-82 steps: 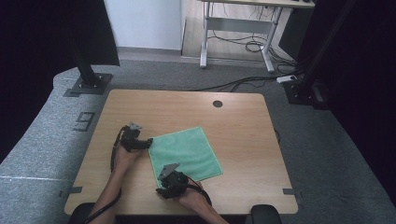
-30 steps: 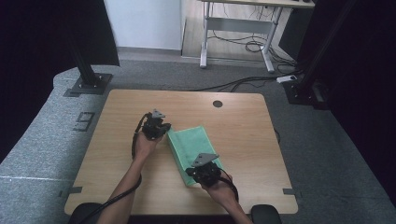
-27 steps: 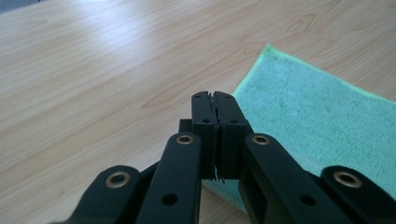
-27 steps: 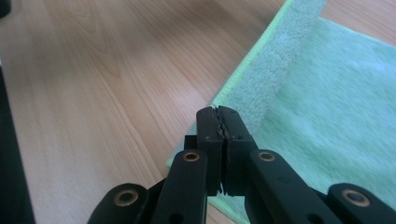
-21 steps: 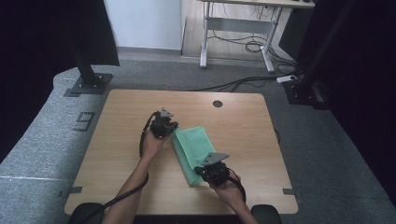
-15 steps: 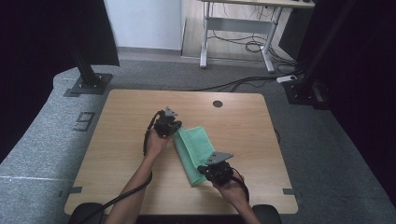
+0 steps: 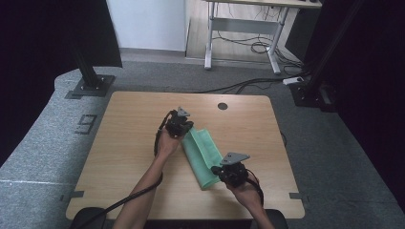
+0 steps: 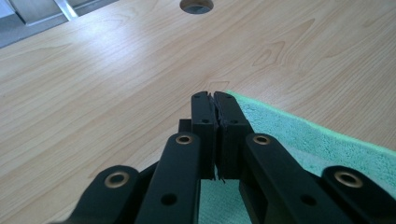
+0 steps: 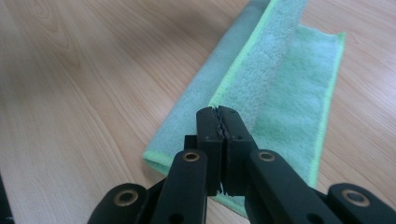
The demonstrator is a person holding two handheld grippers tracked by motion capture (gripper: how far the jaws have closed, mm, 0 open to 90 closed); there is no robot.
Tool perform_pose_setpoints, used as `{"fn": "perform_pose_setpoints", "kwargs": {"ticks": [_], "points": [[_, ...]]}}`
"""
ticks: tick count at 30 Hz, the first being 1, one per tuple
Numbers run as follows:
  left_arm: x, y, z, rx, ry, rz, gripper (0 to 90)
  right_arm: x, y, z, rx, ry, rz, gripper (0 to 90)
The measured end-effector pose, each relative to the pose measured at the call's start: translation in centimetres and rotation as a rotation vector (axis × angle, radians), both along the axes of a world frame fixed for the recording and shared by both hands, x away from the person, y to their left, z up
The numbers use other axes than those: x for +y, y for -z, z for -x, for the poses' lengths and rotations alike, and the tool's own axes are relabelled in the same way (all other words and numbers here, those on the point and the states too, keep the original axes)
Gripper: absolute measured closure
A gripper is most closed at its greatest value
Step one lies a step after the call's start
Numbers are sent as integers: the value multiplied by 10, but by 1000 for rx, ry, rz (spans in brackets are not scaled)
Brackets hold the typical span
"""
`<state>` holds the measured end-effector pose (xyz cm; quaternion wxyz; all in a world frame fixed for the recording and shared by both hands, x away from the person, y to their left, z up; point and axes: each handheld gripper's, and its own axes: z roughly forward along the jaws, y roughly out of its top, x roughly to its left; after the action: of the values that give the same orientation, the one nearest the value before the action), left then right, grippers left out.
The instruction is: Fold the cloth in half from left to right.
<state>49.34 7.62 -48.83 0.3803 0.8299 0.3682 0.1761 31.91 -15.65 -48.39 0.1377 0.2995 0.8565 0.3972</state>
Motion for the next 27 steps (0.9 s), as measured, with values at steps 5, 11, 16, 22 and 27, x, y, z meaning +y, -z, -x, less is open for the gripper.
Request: {"fn": "perform_pose_setpoints", "kwargs": {"ticks": [5, 11, 16, 22, 27], "points": [[-8, 7, -4, 10, 5, -17, 866, -10, 4, -4, 12, 18, 5, 872], [-18, 16, -8, 25, 8, -31, 861, -19, 15, -9, 35, 38, 19, 872], [-26, 24, -10, 33, 19, -52, 847, -26, 26, -12, 62, 57, 28, 871], [-29, 32, -12, 44, 14, -63, 817, -30, 36, -15, 87, 69, 35, 869], [-30, 32, -12, 19, -17, -51, 621, -34, 37, -17, 84, 85, 38, 838]]}}
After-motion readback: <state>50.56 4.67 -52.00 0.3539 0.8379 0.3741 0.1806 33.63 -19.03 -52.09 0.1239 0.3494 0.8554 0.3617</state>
